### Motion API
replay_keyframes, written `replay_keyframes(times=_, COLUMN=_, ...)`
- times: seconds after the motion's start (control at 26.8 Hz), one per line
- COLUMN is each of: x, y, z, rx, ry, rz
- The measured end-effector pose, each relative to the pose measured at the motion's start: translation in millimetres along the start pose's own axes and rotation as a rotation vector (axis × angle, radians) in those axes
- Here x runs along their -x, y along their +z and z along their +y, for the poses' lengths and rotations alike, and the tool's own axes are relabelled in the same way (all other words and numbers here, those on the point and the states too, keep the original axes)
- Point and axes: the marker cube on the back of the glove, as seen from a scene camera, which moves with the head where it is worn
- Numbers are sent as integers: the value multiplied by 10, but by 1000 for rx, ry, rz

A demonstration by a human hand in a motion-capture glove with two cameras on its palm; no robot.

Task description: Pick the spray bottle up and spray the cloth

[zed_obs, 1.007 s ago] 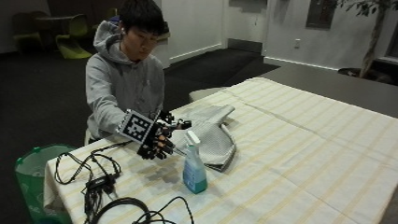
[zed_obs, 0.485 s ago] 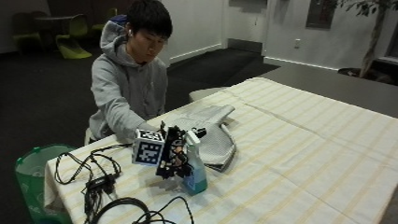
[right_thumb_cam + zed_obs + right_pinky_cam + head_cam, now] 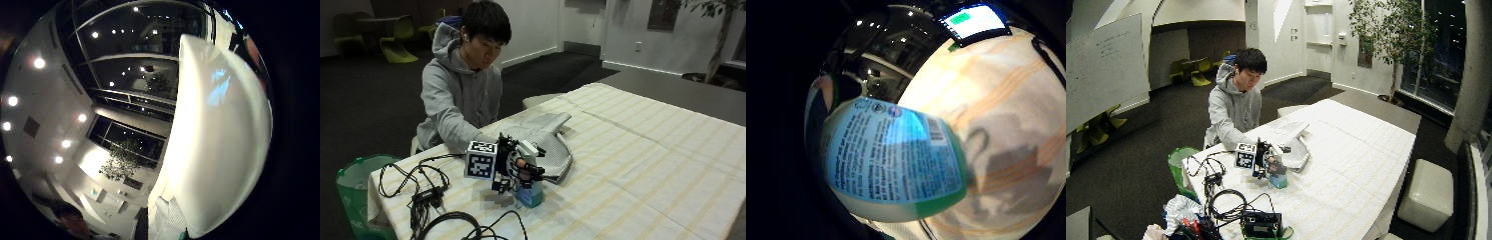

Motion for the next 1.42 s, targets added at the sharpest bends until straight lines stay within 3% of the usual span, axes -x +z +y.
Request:
replay_keyframes(times=0.97, x=-57, y=105, z=-161, rx=-75, ry=-70, rz=-93)
replay_keyframes(times=1.42, x=-47, y=132, z=-192, rx=-33, ry=-72, rz=-91)
